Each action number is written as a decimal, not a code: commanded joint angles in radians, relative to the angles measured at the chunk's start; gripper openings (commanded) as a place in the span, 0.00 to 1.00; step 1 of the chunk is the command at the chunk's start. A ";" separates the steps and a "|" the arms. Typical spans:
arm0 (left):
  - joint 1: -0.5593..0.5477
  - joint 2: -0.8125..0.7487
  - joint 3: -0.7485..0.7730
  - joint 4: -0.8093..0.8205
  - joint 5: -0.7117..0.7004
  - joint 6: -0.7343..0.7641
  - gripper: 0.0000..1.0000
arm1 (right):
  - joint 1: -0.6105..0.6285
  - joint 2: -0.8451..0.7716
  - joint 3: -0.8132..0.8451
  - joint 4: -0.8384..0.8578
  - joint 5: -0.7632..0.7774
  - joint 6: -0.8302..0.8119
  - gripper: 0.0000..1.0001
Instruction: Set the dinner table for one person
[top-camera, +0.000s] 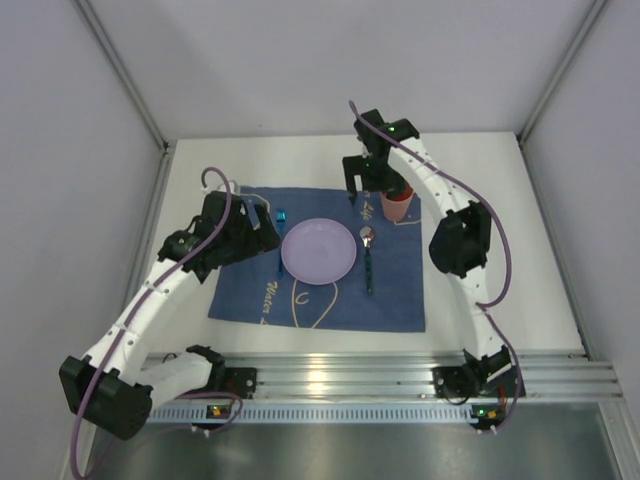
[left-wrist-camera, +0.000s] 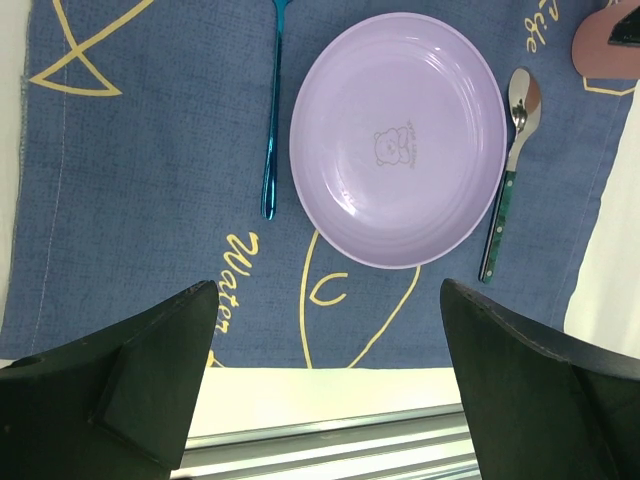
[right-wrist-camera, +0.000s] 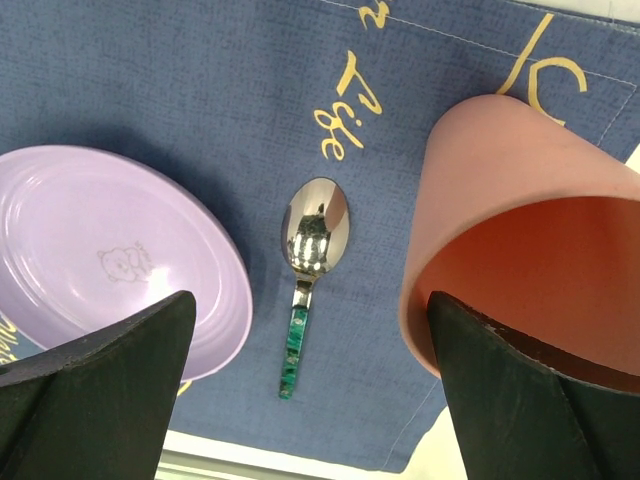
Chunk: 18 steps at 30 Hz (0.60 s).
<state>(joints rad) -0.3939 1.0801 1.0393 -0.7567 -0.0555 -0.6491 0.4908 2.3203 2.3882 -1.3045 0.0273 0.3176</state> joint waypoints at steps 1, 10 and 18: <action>0.006 -0.022 -0.005 0.010 -0.018 0.011 0.98 | 0.008 -0.002 -0.008 0.024 0.026 0.003 1.00; 0.009 0.009 0.022 0.022 -0.004 0.025 0.98 | 0.009 -0.099 0.000 -0.012 0.150 -0.014 1.00; 0.013 0.058 0.093 0.000 -0.076 0.060 0.98 | 0.026 -0.385 -0.026 0.103 0.260 -0.084 1.00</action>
<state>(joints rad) -0.3878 1.1294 1.0718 -0.7639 -0.0772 -0.6167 0.4927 2.1647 2.3589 -1.2888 0.2127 0.2840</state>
